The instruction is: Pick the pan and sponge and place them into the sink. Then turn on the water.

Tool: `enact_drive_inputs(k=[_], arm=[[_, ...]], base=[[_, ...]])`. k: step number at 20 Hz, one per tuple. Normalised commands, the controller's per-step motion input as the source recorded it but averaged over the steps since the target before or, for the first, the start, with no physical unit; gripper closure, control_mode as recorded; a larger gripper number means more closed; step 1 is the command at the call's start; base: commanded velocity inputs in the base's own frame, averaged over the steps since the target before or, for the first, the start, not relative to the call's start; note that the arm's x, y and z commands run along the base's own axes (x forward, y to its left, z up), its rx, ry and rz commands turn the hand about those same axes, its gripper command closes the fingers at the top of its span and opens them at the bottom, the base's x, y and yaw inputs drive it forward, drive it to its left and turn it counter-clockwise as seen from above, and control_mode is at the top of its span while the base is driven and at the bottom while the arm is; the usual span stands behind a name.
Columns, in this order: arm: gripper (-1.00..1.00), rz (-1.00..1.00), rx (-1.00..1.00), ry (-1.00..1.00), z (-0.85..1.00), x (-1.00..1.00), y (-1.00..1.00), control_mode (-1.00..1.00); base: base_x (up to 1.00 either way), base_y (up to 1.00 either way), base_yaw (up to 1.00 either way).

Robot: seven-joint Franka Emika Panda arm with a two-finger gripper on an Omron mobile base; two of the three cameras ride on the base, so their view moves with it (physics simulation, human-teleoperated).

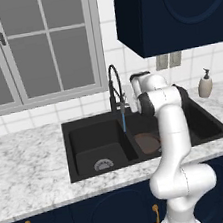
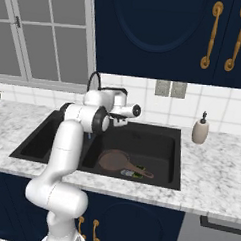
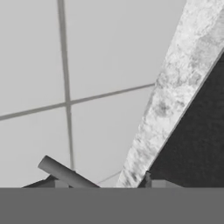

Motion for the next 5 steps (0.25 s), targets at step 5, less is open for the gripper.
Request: enact_drive_inputs(k=[5], arm=[[1.0, 0.0, 0.0, 0.0, 0.0, 0.0, 0.0, -1.0]], base=[[0.0, 0.0, 0.0]])
